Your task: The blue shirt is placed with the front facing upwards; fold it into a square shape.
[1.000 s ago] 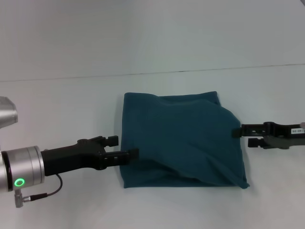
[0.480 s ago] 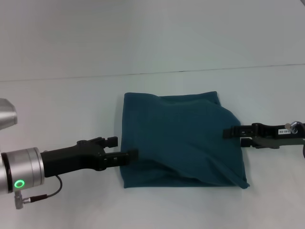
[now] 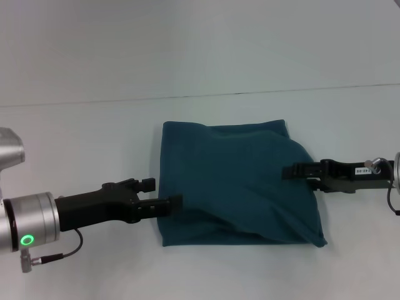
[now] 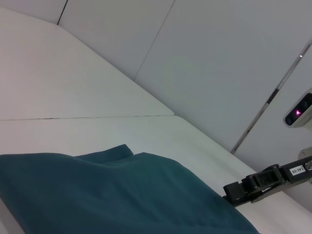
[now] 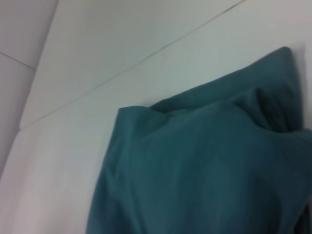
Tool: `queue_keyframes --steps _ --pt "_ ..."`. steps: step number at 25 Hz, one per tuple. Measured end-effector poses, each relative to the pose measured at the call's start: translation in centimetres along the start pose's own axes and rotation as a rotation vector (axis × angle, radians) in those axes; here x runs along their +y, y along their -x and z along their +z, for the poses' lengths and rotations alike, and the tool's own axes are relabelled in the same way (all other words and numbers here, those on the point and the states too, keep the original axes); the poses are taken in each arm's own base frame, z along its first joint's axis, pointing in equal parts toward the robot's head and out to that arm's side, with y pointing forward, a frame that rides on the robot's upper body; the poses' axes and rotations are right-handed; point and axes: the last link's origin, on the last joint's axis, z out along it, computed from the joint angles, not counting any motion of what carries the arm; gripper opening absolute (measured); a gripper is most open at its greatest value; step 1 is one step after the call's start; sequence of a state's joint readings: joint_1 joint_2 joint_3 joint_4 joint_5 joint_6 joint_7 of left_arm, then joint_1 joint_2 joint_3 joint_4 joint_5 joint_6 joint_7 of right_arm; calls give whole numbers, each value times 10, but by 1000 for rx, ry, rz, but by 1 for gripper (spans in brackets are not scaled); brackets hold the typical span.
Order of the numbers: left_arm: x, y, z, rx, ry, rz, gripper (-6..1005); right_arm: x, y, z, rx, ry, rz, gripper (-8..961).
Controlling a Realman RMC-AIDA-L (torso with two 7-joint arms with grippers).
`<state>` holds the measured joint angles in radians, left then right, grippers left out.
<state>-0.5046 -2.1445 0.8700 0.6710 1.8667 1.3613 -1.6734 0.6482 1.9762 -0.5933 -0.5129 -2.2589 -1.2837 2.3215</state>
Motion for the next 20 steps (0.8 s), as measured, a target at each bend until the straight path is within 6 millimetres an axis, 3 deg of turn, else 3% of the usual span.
queue_keyframes --steps 13,20 --pt "1 0 1 1 2 -1 963 13 12 -9 -11 55 -32 915" --pt "0 -1 2 5 -6 -5 963 7 11 -3 -15 7 -36 912"
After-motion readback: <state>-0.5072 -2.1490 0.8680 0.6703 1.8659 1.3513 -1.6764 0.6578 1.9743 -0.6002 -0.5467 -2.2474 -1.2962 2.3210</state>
